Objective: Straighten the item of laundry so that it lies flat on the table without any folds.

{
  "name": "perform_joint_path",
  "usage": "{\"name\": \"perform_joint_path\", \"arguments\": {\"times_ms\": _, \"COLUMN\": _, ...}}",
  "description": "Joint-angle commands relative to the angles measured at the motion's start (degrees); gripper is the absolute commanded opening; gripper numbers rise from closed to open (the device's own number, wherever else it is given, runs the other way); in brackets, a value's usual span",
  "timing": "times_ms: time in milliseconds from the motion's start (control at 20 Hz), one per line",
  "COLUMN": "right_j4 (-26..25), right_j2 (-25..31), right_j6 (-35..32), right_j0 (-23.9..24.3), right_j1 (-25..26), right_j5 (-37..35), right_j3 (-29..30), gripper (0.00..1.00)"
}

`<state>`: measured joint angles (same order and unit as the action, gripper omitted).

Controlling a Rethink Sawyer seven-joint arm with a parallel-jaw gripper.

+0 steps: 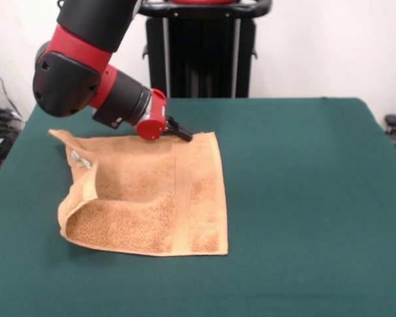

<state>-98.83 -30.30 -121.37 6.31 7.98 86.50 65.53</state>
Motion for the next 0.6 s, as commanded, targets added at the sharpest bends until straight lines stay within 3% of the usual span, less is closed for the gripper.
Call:
{"name": "perform_joint_path", "arguments": {"times_ms": 50, "right_j4": 6.78, "right_j2": 12.29, "right_j6": 11.12, "right_j0": -1.74, "right_j1": 3.01, "right_j5": -8.17, "right_j3": 3.52, "gripper": 0.00}}
{"name": "perform_joint_path", "arguments": {"times_ms": 600, "right_j4": 5.22, "right_j2": 10.44, "right_j6": 8.90, "right_j0": -1.99, "right_j1": 1.92, "right_j5": -7.52, "right_j3": 2.30, "gripper": 0.00}}
